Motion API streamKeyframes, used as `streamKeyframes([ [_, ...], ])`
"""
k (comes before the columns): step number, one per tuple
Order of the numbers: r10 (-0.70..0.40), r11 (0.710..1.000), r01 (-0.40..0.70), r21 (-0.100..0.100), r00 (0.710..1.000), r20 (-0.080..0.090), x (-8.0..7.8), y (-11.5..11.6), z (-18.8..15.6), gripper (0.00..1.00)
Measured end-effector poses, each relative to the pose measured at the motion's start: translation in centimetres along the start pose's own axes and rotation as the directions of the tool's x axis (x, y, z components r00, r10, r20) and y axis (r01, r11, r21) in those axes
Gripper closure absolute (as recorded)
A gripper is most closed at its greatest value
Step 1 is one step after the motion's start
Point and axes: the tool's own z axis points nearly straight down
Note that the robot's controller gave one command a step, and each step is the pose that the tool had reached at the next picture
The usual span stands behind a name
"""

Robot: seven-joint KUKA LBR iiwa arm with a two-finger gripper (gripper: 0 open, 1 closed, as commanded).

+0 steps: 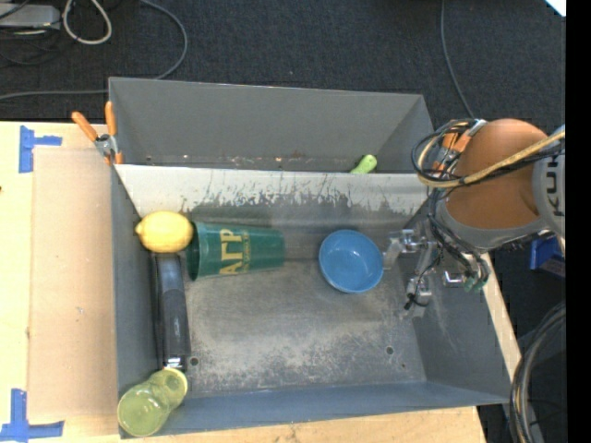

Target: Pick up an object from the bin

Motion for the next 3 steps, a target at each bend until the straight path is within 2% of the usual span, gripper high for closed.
streamKeyframes([
  [1, 0.000, 1.000, 0.000, 0.000, 1.000, 0.000, 0.0, 0.0, 0.0, 0.00],
  [2, 0.002, 1.000, -0.002, -0.003, 1.000, -0.007, -1.1, 3.0, 6.2, 0.00],
  [3, 0.005, 1.000, -0.005, 0.002, 1.000, 0.008, -2.1, 0.5, 6.5, 0.00],
])
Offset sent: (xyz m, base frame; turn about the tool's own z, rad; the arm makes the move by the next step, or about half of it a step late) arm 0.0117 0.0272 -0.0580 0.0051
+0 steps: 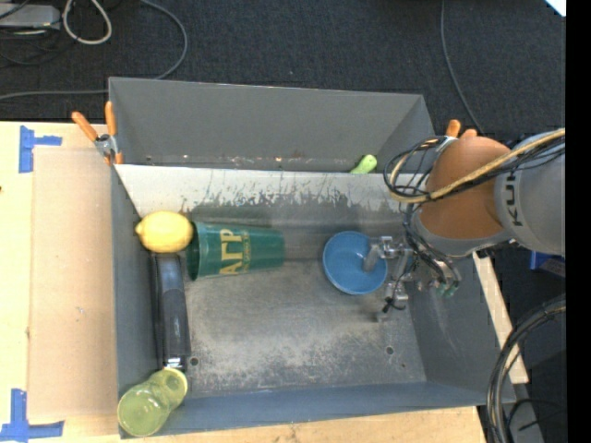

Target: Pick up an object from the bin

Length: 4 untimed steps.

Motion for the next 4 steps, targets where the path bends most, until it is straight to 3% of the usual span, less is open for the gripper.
streamKeyframes([
  [1, 0.019, 1.000, -0.019, -0.005, 1.000, -0.006, -0.5, 1.8, -0.4, 0.00],
  [2, 0.011, 1.000, -0.011, -0.002, 1.000, -0.002, -1.4, 0.7, 0.4, 0.00],
  [3, 0.050, 0.999, -0.050, -0.004, 0.999, -0.004, -0.4, 1.4, 0.4, 0.00],
  [4, 0.037, 0.999, -0.037, -0.003, 0.999, -0.001, -1.3, -0.1, 0.4, 0.00],
])
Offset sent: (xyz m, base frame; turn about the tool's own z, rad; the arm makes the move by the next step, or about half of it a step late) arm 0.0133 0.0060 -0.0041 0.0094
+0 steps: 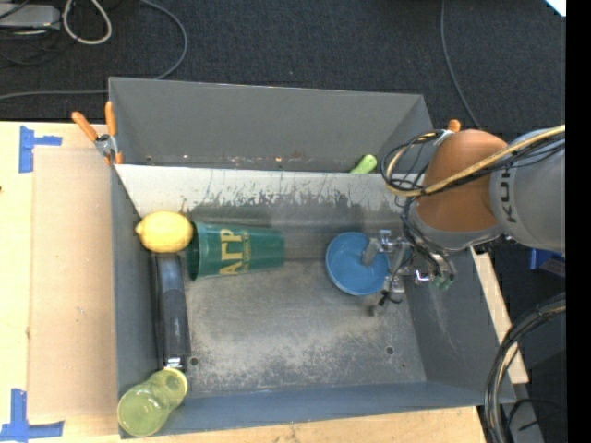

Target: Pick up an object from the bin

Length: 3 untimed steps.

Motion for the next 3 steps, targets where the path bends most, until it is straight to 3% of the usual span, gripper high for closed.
streamKeyframes([
  [1, 0.021, 1.000, -0.021, -0.003, 1.000, -0.004, 0.72, 1.30, 0.01, 0.00],
  [3, 0.040, 0.999, -0.040, -0.004, 0.999, -0.004, 1.71, 1.51, 0.02, 0.00],
])
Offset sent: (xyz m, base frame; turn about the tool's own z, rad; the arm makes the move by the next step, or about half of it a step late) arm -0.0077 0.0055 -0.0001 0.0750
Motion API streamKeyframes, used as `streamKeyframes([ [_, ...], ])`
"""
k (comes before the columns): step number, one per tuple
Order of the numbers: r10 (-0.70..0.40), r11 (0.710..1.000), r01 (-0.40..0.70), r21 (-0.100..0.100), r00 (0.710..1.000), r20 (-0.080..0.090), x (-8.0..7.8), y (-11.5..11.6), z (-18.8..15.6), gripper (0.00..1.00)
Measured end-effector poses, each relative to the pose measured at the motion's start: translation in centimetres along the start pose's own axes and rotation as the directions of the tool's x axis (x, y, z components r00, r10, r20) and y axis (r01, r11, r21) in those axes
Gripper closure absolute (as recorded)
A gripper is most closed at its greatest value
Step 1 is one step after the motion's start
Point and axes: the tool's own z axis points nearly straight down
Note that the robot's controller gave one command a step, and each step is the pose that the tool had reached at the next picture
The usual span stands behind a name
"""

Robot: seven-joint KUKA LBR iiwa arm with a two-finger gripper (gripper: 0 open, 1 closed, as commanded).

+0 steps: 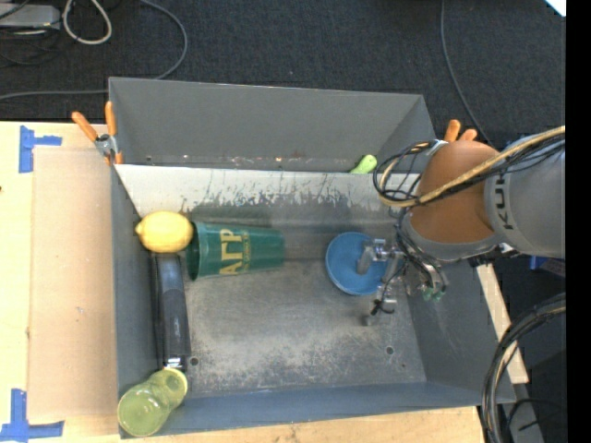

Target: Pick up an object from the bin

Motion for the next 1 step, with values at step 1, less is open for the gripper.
streamKeyframes([
  [1, 0.022, 1.000, -0.022, 0.000, 1.000, 0.001, -0.13, -0.17, 0.01, 0.00],
])
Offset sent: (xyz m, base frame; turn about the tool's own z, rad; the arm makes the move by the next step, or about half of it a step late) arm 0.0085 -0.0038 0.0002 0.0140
